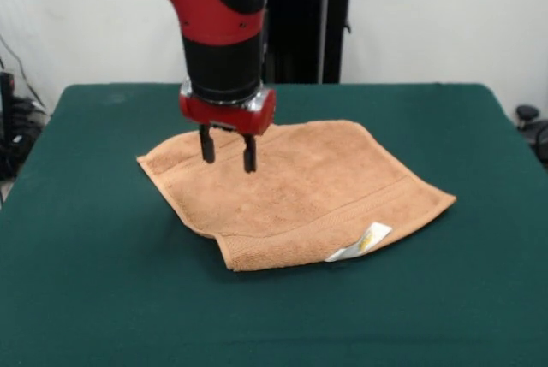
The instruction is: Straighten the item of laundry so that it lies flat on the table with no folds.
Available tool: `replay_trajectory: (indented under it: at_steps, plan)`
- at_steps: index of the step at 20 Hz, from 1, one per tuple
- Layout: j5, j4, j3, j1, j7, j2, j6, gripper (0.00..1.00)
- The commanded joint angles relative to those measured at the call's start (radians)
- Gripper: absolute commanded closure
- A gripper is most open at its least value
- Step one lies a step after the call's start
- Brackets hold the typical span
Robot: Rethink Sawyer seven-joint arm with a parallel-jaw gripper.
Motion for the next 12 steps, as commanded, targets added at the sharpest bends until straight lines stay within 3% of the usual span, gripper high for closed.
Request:
replay_trajectory:
  at_steps: [1,6,12]
  plan:
    - [-0.06,0.063,-0.006,0.043,0.093,0.163,-0.16,0.0]
    - [-0.043,0.022,-0.01,0.065,0.106,0.218,-0.199,0.0]
    - [0.008,-0.07,0.009,0.115,0.099,0.244,-0.158,0.0]
